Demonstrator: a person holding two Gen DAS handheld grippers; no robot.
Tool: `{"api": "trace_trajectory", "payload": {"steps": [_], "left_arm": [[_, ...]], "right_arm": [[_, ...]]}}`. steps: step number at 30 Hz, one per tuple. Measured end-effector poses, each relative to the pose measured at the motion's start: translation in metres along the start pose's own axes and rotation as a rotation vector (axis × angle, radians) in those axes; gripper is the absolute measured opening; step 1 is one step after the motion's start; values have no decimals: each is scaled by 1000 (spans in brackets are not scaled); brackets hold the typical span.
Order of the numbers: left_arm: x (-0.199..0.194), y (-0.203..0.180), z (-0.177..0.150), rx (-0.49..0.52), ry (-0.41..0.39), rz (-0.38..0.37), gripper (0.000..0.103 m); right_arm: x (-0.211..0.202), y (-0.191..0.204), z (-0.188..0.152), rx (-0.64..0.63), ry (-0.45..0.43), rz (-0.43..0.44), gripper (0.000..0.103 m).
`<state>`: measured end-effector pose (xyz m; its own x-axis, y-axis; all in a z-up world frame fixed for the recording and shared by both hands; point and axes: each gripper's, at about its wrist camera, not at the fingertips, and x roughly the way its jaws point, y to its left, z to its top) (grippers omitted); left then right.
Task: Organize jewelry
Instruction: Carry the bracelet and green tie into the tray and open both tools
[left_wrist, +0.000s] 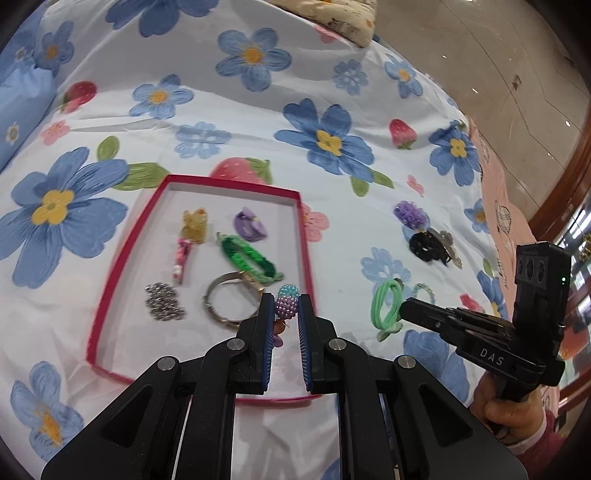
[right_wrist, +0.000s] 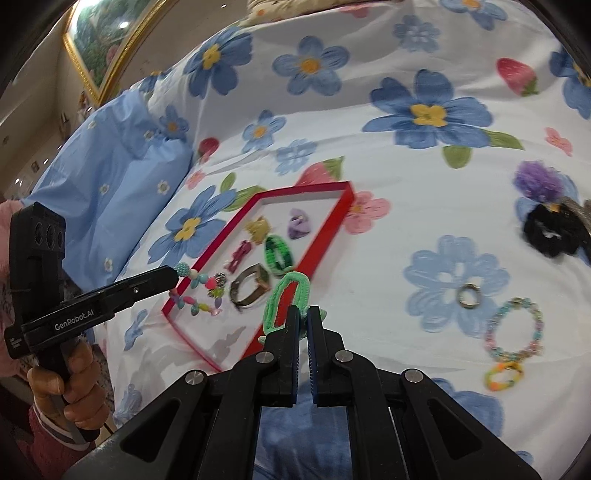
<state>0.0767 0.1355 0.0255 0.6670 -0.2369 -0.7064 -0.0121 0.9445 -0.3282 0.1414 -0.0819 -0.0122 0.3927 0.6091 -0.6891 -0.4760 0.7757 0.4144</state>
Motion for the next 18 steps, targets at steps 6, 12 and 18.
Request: {"api": "trace_trajectory", "payload": {"steps": [6,12,18], "left_arm": [[-2,22,-5,-42,4,18,11],[1,44,-9,-95,16,25,11],[11,68,-14,-144,37,44,11]], "right_arm": [[22,24,2,-38,36,41,4],[53,49,2,-81,93,80,4],[80,66,-2,-137,165,81,4]]}}
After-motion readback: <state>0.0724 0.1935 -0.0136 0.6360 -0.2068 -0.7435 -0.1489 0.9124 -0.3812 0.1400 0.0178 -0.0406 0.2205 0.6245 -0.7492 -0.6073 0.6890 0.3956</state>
